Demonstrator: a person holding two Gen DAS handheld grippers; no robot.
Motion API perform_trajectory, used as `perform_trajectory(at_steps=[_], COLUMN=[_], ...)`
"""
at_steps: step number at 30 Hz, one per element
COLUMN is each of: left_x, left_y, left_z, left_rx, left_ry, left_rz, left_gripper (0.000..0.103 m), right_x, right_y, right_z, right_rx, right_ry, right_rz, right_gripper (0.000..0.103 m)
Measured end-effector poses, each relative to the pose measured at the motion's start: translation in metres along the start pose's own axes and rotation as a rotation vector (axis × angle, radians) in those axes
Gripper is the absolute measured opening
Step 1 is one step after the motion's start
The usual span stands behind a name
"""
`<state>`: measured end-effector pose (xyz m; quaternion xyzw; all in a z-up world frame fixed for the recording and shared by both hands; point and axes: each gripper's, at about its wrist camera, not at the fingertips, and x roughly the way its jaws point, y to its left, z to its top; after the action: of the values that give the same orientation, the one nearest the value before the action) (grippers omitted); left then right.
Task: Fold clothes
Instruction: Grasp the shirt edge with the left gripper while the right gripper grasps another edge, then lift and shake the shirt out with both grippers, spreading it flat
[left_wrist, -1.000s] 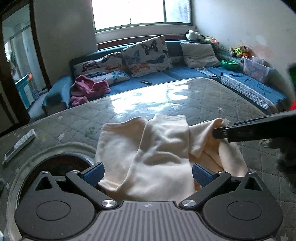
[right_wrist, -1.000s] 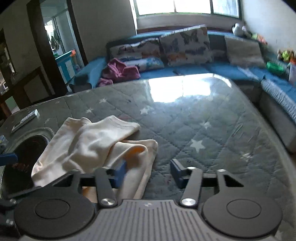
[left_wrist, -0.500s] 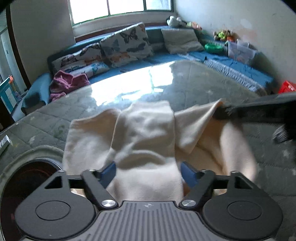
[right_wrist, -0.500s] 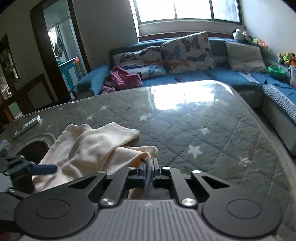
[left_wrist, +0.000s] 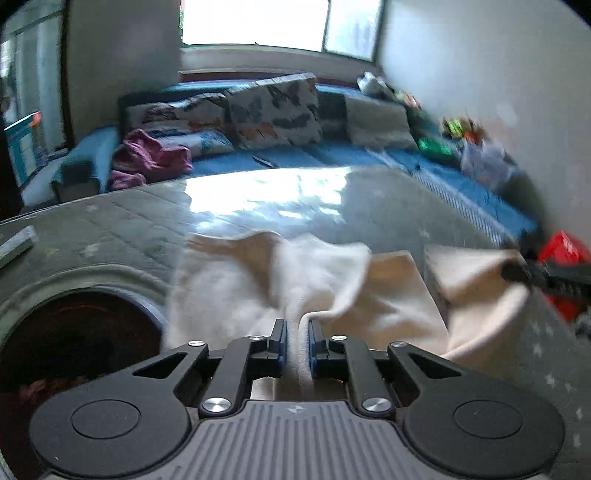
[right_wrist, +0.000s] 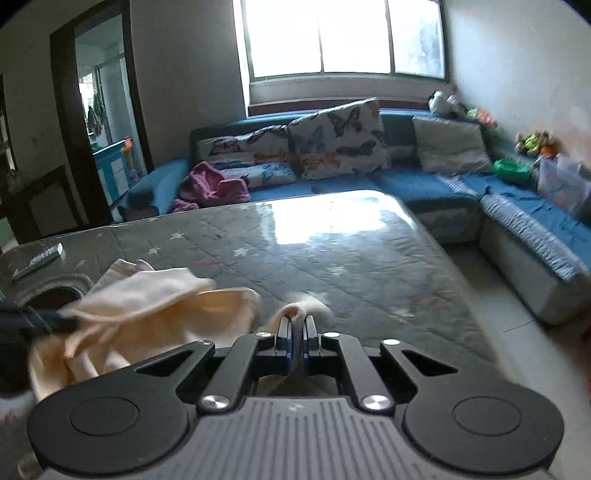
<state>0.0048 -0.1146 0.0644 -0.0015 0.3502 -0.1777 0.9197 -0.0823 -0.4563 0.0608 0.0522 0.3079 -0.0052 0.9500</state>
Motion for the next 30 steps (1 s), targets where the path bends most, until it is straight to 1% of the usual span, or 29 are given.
perform_trajectory(at_steps=[5, 8, 10, 15, 16, 17, 18, 19, 20, 21, 22, 24, 27, 28, 30], left_x=[-0.045, -0.073, -0.088, -0.107, -0.107, -0.108, -0.111, -0.115, -0.119, -0.122, -0.125, -0.13, -0.137, -0.14, -0.145], left_y=[0.038, 0.06, 0.073, 0.089, 0.092, 0.095, 0.093, 0.091, 0.089, 0.083, 0.076, 0.063, 0.043, 0.037, 0.023], left_z=[-0.017, -0.035, -0.05, -0.089, -0.096, -0.102, -0.106, -0.11, -0.114, -0.114, -0.113, -0.112, -0.11, -0.11, -0.109], left_rx=[-0.117, -0.171, -0.198, -0.238, -0.25, -0.262, -0.245, -0.225, -0.205, -0.186, -0.166, -0.127, -0.068, -0.048, -0.009], left_ry=[-0.05, -0.064, -0.053, 0.011, 0.034, 0.058, 0.06, 0.06, 0.059, 0.052, 0.043, 0.026, 0.0, -0.009, -0.026], left_rz=[0.064, 0.102, 0.13, 0.146, 0.158, 0.17, 0.184, 0.198, 0.212, 0.2, 0.183, 0.151, 0.103, 0.087, 0.055], left_gripper=[0.011, 0.011, 0.011, 0.012, 0.016, 0.017, 0.018, 0.02, 0.025, 0.035, 0.038, 0.038, 0.039, 0.039, 0.039], right_x=[-0.034, -0.047, -0.052, -0.054, -0.052, -0.05, -0.051, -0.052, -0.055, -0.059, -0.063, -0.075, -0.091, -0.093, -0.096], right_y=[-0.022, -0.035, -0.044, -0.064, -0.07, -0.073, -0.072, -0.07, -0.068, -0.067, -0.066, -0.061, -0.04, -0.033, -0.012], right_z=[-0.024, -0.042, -0.055, -0.08, -0.084, -0.089, -0.092, -0.093, -0.093, -0.093, -0.092, -0.089, -0.082, -0.081, -0.077], right_rx=[0.036, 0.051, 0.06, 0.122, 0.139, 0.144, 0.128, 0.113, 0.095, 0.08, 0.074, 0.05, -0.016, -0.033, -0.07], right_ry=[-0.025, -0.015, -0.001, 0.045, 0.066, 0.084, 0.094, 0.095, 0.093, 0.093, 0.089, 0.068, 0.043, 0.04, 0.043], right_rz=[-0.071, -0.118, -0.152, -0.205, -0.204, -0.203, -0.207, -0.219, -0.236, -0.248, -0.25, -0.229, -0.155, -0.12, -0.012], right_gripper=[0.005, 0.005, 0.005, 0.005, 0.006, 0.008, 0.01, 0.015, 0.021, 0.021, 0.021, 0.021, 0.021, 0.021, 0.022])
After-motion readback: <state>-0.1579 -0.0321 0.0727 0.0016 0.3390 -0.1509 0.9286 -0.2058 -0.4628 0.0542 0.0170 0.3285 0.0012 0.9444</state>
